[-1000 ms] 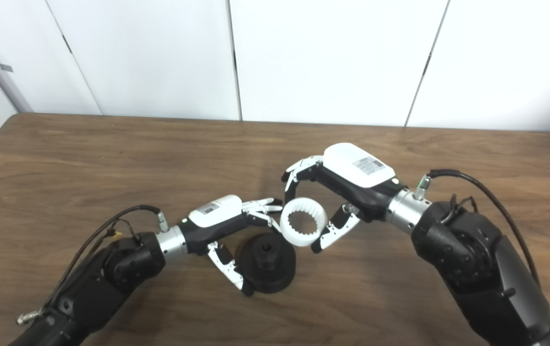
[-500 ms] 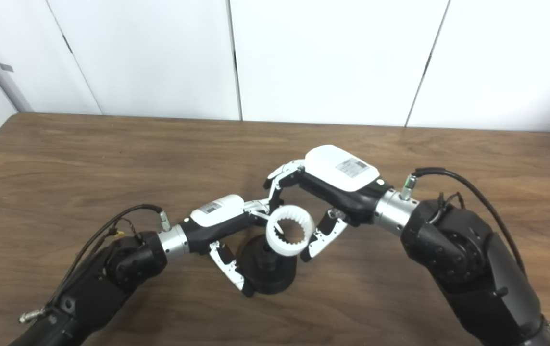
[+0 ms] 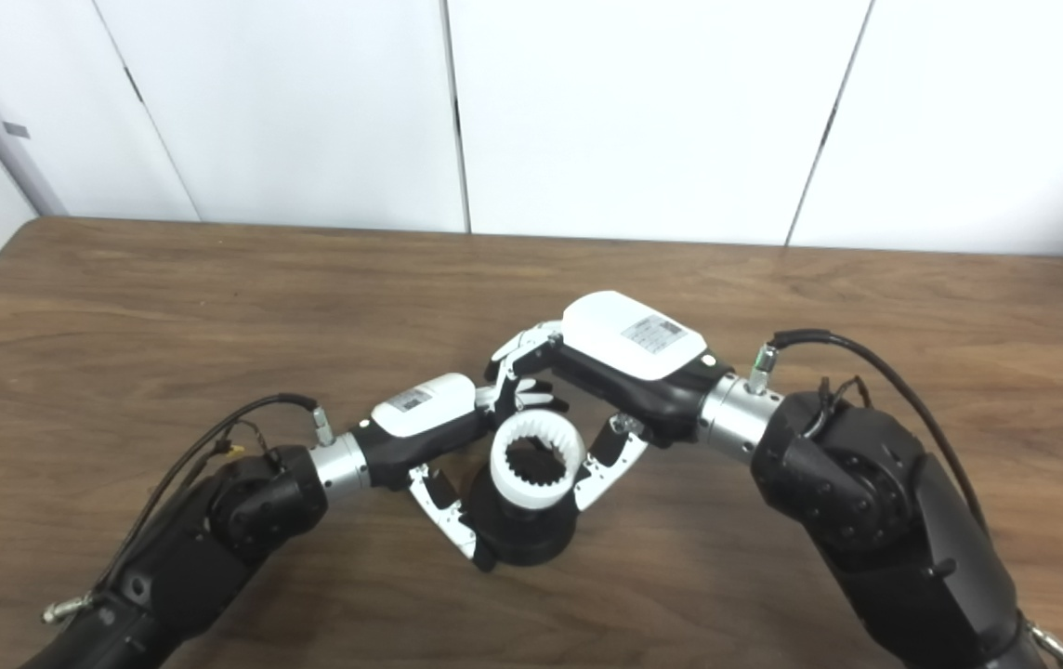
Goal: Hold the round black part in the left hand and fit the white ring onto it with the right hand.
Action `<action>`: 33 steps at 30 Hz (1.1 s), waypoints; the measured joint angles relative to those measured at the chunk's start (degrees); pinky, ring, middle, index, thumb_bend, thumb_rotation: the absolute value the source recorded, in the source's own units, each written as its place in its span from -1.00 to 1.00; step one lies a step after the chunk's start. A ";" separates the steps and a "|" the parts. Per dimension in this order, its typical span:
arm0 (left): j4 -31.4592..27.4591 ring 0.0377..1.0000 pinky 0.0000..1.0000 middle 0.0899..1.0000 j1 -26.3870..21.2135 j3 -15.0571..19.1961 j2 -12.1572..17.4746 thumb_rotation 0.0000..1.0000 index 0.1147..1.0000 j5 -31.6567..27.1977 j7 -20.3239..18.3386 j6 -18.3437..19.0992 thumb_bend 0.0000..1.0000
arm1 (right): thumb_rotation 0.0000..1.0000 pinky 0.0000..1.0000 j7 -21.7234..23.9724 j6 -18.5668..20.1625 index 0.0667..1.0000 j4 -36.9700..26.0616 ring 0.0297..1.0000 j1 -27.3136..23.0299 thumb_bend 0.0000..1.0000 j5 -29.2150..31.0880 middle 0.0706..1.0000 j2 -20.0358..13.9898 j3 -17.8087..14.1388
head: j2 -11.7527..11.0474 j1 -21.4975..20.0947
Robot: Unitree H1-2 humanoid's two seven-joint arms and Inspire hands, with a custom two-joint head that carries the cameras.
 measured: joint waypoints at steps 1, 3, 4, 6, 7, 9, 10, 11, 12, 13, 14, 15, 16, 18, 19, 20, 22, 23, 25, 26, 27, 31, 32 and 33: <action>-0.03 0.99 0.83 0.86 0.00 0.00 0.00 -0.84 -0.16 0.00 -0.01 0.02 0.04 | -0.71 0.37 0.02 0.01 -0.12 0.13 0.55 0.00 0.04 -0.02 0.49 0.00 0.01 | 0.00 0.09; -0.03 0.99 0.84 0.86 0.01 0.00 0.00 -0.84 -0.16 0.00 -0.01 0.01 0.04 | -0.71 0.38 0.08 0.01 -0.12 0.19 0.55 -0.02 0.04 -0.02 0.49 0.01 0.09 | 0.00 0.09; -0.04 0.99 0.84 0.86 0.01 0.00 0.00 -0.84 -0.16 -0.01 -0.02 0.02 0.04 | -0.71 0.38 0.09 0.01 -0.12 0.20 0.55 -0.02 0.04 -0.02 0.49 0.03 0.11 | 0.00 0.17; -0.09 0.99 0.84 0.86 0.01 0.00 0.00 -0.84 -0.16 -0.01 -0.03 0.02 0.04 | -0.71 0.38 0.09 0.01 -0.12 0.27 0.54 -0.02 0.04 -0.02 0.49 0.07 0.19 | 0.00 0.35; -0.11 0.99 0.84 0.86 0.01 -0.01 0.00 -0.84 -0.16 -0.01 -0.03 0.02 0.04 | -0.71 0.39 0.10 0.01 -0.12 0.32 0.55 -0.02 0.04 -0.02 0.49 0.11 0.25 | 0.00 0.61; -0.17 0.99 0.81 0.85 0.01 -0.01 0.00 -0.84 -0.16 -0.01 -0.02 -0.04 0.04 | -0.71 0.40 0.14 0.01 -0.12 0.52 0.55 -0.02 0.04 0.01 0.50 0.21 0.40 | 0.00 0.79; -0.18 0.99 0.80 0.85 0.02 -0.01 0.00 -0.84 -0.16 -0.01 0.00 -0.07 0.04 | -0.71 0.40 0.14 0.01 -0.12 0.70 0.55 -0.02 0.04 0.04 0.50 0.31 0.46 | 0.00 0.79; -0.24 0.99 0.80 0.85 0.03 -0.01 -0.02 -0.84 -0.16 0.00 0.02 -0.07 0.04 | -0.71 0.39 0.14 0.01 -0.12 0.98 0.54 -0.02 0.04 0.07 0.49 0.44 0.50 | 0.00 0.88; -0.39 0.99 0.81 0.85 0.04 -0.01 -0.03 -0.84 -0.16 0.09 0.02 -0.02 0.04 | -0.71 0.39 0.14 0.01 -0.12 1.48 0.55 -0.02 0.04 0.09 0.50 0.58 0.55 | 0.00 0.88; -0.54 0.99 0.82 0.85 0.07 -0.01 -0.03 -0.83 -0.16 0.22 0.02 0.03 0.04 | -0.71 0.39 0.14 0.01 -0.12 1.91 0.55 0.00 0.04 0.07 0.50 0.68 0.62 | 0.00 0.88; -0.80 0.99 0.83 0.85 0.18 0.00 -0.02 -0.83 -0.16 0.29 0.01 0.08 0.04 | -0.71 0.40 0.14 0.01 -0.12 2.16 0.55 0.05 0.04 0.07 0.50 0.71 0.71 | 0.00 1.05; -0.97 0.99 0.83 0.84 0.38 0.01 -0.02 -0.83 -0.16 0.29 -0.01 0.09 0.04 | -0.71 0.40 0.14 0.01 -0.12 2.30 0.56 0.09 0.04 0.07 0.50 0.74 0.78 | 0.00 1.05; -1.18 0.99 0.83 0.84 0.59 0.05 -0.02 -0.84 -0.16 0.26 -0.01 0.11 0.04 | -0.71 0.40 0.14 0.00 -0.12 2.35 0.56 0.10 0.04 0.07 0.50 0.75 0.80 | 0.00 1.05; -1.55 0.99 0.83 0.84 0.83 0.05 -0.02 -0.84 -0.16 0.21 -0.05 0.19 0.04 | -0.71 0.40 0.13 -0.01 -0.12 2.61 0.56 0.09 0.04 0.07 0.50 0.81 0.85 | 0.09 1.23; -1.65 0.99 0.83 0.84 0.90 0.04 -0.02 -0.84 -0.16 0.21 -0.11 0.22 0.04 | -0.71 0.40 0.12 -0.02 -0.11 2.84 0.56 0.09 0.04 0.07 0.50 0.87 0.89 | 0.09 1.23; -1.76 1.00 0.83 0.84 0.94 0.04 -0.02 -0.84 -0.16 0.21 -0.17 0.29 0.04 | -0.71 0.41 0.12 -0.03 -0.11 3.22 0.56 0.09 0.04 0.06 0.51 0.93 1.00 | 0.09 1.23; -1.89 0.99 0.83 0.83 1.00 0.04 -0.02 -0.84 -0.16 0.22 -0.24 0.34 0.04 | -0.71 0.41 0.12 -0.03 -0.11 3.81 0.56 0.10 0.04 -0.01 0.51 1.03 1.25 | 0.17 1.23; -2.02 0.99 0.83 0.83 1.08 0.05 -0.02 -0.84 -0.16 0.24 -0.24 0.44 0.04 | -0.71 0.41 0.12 -0.03 -0.11 3.90 0.56 0.10 0.04 -0.06 0.50 1.09 1.35 | 0.18 1.23; -2.24 0.98 0.82 0.84 1.21 0.05 -0.01 -0.84 -0.16 0.31 -0.23 0.57 0.04 | -0.71 0.41 0.10 -0.03 -0.11 3.97 0.56 0.09 0.04 -0.11 0.50 1.30 1.40 | 0.18 1.14; -2.32 0.97 0.80 0.83 1.25 0.05 -0.02 -0.83 -0.16 0.37 -0.23 0.61 0.04 | -0.71 0.42 0.08 -0.03 -0.11 4.14 0.56 0.08 0.04 -0.13 0.50 1.46 1.41 | 0.18 1.14; -2.35 0.97 0.79 0.83 1.26 0.05 -0.02 -0.83 -0.16 0.41 -0.22 0.61 0.04 | -0.71 0.42 0.08 -0.03 -0.11 4.32 0.56 0.09 0.04 -0.20 0.50 1.57 1.43 | 0.18 1.14; -2.42 0.97 0.79 0.84 1.23 0.06 -0.02 -0.84 -0.16 0.43 -0.18 0.48 0.04 | -0.71 0.42 0.01 -0.05 -0.11 5.00 0.56 0.09 0.04 -0.28 0.50 1.71 1.51 | 0.18 1.05; -2.41 0.98 0.80 0.84 1.24 0.06 -0.02 -0.84 -0.16 0.40 -0.18 0.42 0.04 | -0.71 0.42 -0.01 -0.05 -0.11 5.28 0.56 0.10 0.04 -0.34 0.50 1.73 1.52 | 0.26 1.05; -2.41 0.98 0.81 0.85 1.23 0.06 -0.02 -0.83 -0.16 0.37 -0.18 0.41 0.04 | -0.71 0.42 -0.02 -0.05 -0.11 5.61 0.56 0.10 0.04 -0.38 0.50 1.74 1.52 | 0.26 1.05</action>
